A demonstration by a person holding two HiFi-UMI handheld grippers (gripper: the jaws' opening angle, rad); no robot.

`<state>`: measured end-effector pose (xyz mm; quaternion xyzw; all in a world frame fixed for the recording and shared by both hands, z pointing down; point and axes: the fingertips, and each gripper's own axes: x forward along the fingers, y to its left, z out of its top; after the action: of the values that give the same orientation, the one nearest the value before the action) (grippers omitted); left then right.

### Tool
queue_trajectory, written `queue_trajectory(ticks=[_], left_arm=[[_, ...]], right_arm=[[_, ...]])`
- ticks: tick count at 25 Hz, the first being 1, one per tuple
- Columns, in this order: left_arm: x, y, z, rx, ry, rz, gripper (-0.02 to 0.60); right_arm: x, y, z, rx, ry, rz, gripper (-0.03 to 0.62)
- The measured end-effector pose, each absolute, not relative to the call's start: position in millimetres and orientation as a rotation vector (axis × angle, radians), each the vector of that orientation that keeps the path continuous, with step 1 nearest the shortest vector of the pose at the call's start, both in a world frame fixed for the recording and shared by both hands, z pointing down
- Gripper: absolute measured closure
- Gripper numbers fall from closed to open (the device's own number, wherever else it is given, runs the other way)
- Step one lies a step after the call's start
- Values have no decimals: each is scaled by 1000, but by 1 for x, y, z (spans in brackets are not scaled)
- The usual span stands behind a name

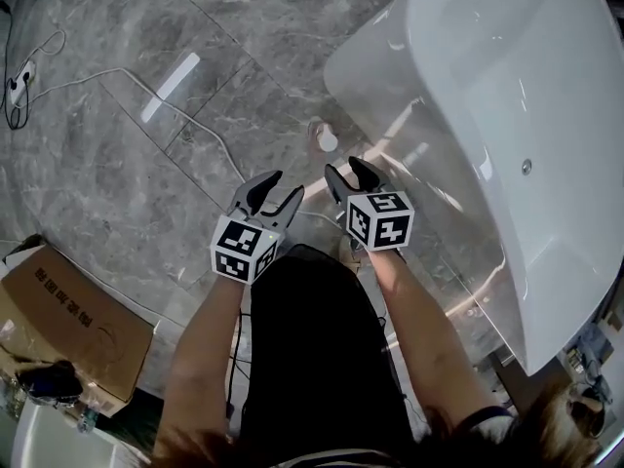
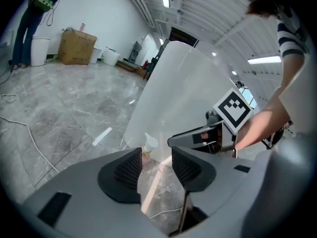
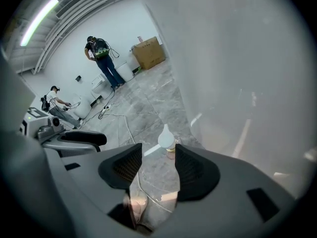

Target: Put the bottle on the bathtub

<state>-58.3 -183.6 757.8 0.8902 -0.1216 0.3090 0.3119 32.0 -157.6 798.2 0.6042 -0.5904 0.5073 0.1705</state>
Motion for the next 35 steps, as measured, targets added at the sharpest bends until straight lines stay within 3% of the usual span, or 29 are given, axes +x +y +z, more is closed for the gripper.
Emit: queue_trajectory(ticks=[6, 11, 15, 35], left_arm=[[-67, -184, 723, 2348, -374, 801, 404], [-80, -188, 691, 2312, -475, 791, 493], [-86, -192, 663, 2268, -528, 780, 518], [-113, -193, 531, 2250, -592, 845, 532]], right_arm=[[28, -144, 760, 1785, -1658, 1435, 386], [23, -128, 724, 1824, -1637, 1449, 397], [20, -116, 694, 1868, -1621, 1453, 426], [22, -110, 558, 2074, -1599, 1367, 543]])
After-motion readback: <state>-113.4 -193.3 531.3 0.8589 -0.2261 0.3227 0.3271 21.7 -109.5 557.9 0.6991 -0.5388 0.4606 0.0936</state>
